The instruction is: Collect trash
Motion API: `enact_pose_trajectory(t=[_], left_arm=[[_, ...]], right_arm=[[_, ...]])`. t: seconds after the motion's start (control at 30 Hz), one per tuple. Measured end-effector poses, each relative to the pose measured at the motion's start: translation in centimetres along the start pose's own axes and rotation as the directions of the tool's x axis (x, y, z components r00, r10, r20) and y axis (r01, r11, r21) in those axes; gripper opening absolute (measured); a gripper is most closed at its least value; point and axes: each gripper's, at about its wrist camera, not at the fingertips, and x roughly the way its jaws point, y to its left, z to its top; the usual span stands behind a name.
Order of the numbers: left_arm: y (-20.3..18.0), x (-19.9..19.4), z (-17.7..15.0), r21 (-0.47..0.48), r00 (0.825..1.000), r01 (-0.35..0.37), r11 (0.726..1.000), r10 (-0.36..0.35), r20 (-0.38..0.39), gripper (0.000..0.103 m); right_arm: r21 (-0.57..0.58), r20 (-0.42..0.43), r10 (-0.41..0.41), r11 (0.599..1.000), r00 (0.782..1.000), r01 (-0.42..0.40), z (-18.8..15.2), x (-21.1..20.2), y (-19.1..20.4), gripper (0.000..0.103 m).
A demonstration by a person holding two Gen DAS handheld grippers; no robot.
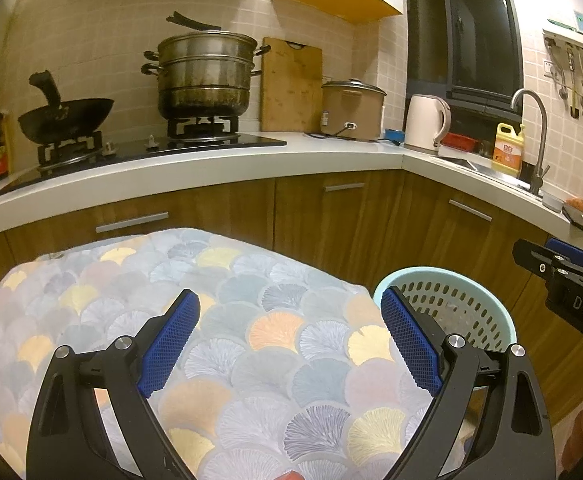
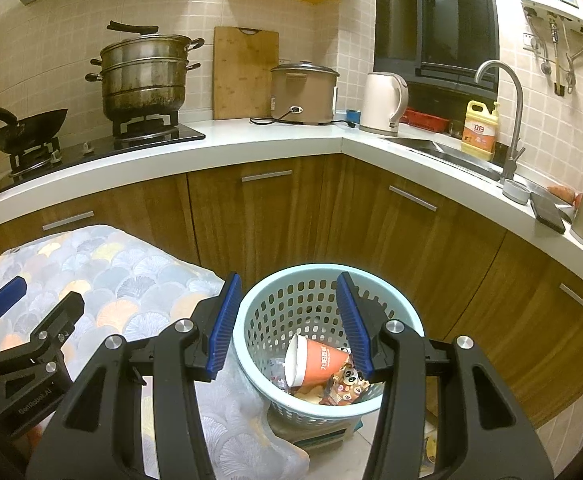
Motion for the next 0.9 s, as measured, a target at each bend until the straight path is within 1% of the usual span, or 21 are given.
enact_pose_trajectory(t=[0.27,0.53,0.7,0.8,0.9], left_arm=[[0.30,-0.01,0.12,-0.016,1.000,-0.008,1.000,0.008,0.006,0.090],[0.53,-0.27,0.20,-0.007,1.000,-0.004,1.000,0.004,0.027,0.090],[0.51,-0.24,0.27,-0.009,1.000,0.009,1.000,-0.008,0.022,0.090],[0.60,-0.27,0.17,-0.020,1.000,0.029,0.999,-0.029,0.009,0.090],[0.61,-0.16,0.14,-0.017,1.000,0.027,0.999,-0.027,0.005,0.090]], right_arm=[[0.000,0.000,0.001,1.000,1.000,-0.001,-0.03,0.03,-0.04,0.046],[0.000,-0.003,0.001,1.000,1.000,-0.001,-0.17,0.13,0.01,0.046],[0.003,-0.005,0.002,1.000,1.000,-0.002,-0.19,0.18,-0.06,0.046],[0.003,-0.005,0.002,1.000,1.000,-0.002,-0.17,0.19,-0.12,0.046],[0.003,-0.004,0.002,1.000,1.000,-0.002,-0.15,0.21,-0.14,0.046]])
